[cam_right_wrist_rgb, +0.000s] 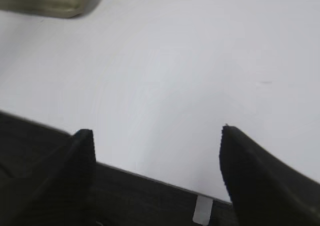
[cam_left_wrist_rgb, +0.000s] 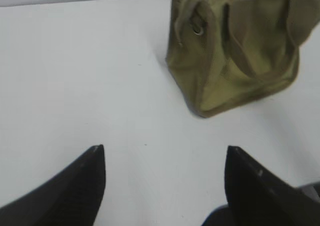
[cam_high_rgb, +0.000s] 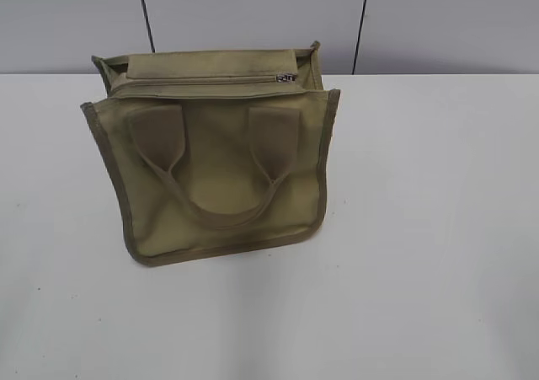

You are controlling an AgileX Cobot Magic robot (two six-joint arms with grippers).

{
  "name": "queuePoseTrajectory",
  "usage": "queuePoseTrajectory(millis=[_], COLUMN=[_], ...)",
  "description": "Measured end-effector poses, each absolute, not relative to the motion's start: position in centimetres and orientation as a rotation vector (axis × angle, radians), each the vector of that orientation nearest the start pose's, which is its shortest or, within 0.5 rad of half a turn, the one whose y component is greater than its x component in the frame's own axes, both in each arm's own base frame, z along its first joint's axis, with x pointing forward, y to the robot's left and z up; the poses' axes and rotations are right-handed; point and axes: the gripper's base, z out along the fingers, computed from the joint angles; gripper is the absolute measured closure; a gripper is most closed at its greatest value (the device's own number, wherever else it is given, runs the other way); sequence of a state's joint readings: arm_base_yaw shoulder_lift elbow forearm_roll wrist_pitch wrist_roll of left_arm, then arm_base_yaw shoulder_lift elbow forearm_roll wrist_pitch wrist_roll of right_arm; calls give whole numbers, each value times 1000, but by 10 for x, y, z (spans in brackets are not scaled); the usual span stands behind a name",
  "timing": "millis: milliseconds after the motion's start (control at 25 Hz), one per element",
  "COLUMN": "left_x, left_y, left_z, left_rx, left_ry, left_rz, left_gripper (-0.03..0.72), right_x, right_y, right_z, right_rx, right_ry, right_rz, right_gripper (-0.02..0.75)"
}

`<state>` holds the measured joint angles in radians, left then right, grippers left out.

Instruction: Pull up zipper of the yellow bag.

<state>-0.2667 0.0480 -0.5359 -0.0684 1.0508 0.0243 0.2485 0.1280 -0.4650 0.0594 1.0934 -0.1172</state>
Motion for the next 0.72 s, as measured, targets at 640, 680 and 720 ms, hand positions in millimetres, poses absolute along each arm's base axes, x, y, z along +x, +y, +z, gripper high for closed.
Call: queuePoseTrajectory(millis=[640, 680, 720], left_x=[-10, -10, -10], left_y=[-5, -5, -5], left_z=[288, 288, 288], left_rx=[60, 60, 60], left_ry=[1990, 1990, 1990], left_rz=[-87, -87, -87], left_gripper=[134, 134, 134], right_x=[-3, -3, -3], right_y=[5, 5, 5], right_z=[265, 265, 265], right_rx=[-112, -112, -113], right_ry=[2103, 2103, 2103], right_rz=[-2, -2, -3], right_gripper=[142, 142, 142])
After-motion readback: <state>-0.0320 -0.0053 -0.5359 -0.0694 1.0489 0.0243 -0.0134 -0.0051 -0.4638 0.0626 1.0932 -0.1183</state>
